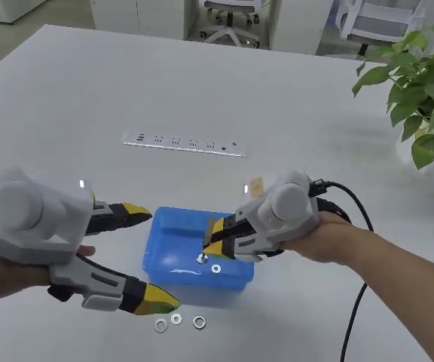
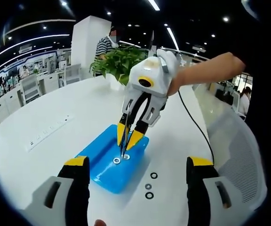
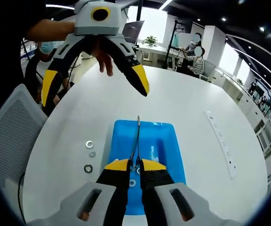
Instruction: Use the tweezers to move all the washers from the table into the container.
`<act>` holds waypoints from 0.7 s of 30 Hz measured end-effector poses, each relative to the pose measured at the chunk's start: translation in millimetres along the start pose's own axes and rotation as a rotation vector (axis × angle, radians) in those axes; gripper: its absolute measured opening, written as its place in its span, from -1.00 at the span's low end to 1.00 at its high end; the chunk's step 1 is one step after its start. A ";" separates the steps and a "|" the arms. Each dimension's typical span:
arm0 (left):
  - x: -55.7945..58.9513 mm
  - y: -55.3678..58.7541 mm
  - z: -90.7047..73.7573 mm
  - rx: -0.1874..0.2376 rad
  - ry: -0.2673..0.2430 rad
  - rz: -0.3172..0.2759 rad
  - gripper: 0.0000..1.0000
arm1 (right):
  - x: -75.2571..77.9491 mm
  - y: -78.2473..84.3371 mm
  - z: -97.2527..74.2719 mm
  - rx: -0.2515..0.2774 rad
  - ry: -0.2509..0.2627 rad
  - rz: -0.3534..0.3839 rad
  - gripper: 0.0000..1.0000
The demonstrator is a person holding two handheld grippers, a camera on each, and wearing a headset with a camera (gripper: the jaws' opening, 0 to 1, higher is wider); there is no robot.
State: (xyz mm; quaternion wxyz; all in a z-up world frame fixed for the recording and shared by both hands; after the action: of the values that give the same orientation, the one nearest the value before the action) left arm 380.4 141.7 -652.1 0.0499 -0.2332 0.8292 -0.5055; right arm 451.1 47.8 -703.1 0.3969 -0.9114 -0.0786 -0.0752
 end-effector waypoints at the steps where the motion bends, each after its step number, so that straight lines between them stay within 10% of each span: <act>1: -0.8 -0.5 0.9 -0.001 0.000 0.002 0.76 | -0.4 1.1 1.2 -0.002 -0.002 -0.002 -0.83; 21: -22.6 -13.4 31.5 -0.016 0.037 0.125 -0.29 | -2.2 19.2 14.5 -0.022 -0.041 -0.010 -0.82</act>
State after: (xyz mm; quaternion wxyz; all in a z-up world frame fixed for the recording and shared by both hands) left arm 415.0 120.8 -659.2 0.0640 -0.1718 0.8470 -0.4990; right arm 453.9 45.4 -726.9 0.3846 -0.9167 -0.0905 -0.0594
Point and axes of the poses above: the centre of the closed fingertips' face, and the gripper's own axes: z roughly forward along the fingers, x roughly to its right, y roughly out of its underside, the point moved 5 cm from there along -z, roughly backward along the fingers, and after that the axes turned 7 degrees about y, right-handed, at the moved point
